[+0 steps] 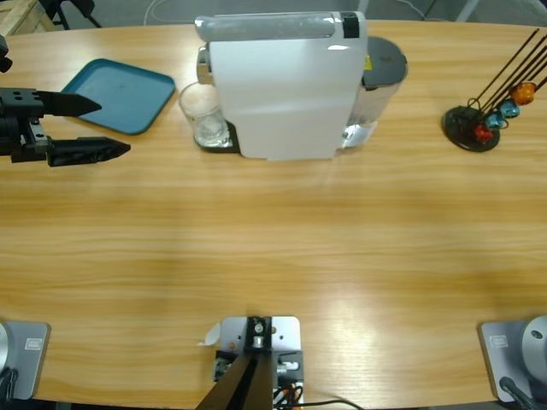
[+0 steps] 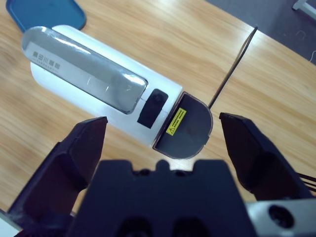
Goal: Pour coffee
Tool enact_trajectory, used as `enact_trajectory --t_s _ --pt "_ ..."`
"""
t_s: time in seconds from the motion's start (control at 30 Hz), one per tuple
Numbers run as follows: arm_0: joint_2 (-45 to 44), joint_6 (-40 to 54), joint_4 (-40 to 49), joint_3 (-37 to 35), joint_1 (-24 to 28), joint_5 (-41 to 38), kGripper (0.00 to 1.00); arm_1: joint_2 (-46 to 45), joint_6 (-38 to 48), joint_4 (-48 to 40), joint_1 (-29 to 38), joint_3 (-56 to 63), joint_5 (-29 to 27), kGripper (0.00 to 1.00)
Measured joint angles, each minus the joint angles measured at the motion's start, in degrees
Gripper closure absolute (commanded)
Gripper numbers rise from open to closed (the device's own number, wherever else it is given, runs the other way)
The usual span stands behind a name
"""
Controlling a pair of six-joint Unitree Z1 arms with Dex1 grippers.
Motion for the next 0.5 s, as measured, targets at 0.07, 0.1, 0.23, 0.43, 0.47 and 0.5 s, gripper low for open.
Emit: enact_trajectory --t_s 0.07,0.1,0.23,0.43,0.47,0.5 --pt "-0.35 0.0 0.0 0.09 0.0 0.0 0.0 -0.11 0.0 0.49 0.14 0.0 0.0 0.0" --pt "-0.53 0.0 0.0 0.2 0.0 0.0 0.0 -0.19 0.0 0.77 0.21 0.0 0.0 0.0" --pt "-1.11 0.0 0.0 0.69 0.0 0.0 0.0 -0.89 0.0 1.23 0.3 0.0 0.0 0.0" --pt "-0.95 0.0 -0.25 0.87 -0.01 0.0 0.0 -4.66 0.28 3.38 0.97 0.35 0.0 0.0" --pt "-0.9 0.0 -0.34 0.87 -0.02 0.0 0.0 -5.81 0.28 3.64 1.2 1.13 0.0 0.0" --pt "-0.91 0.0 -0.4 0.87 -0.02 0.0 0.0 -7.04 0.28 3.55 1.36 2.26 0.01 0.0"
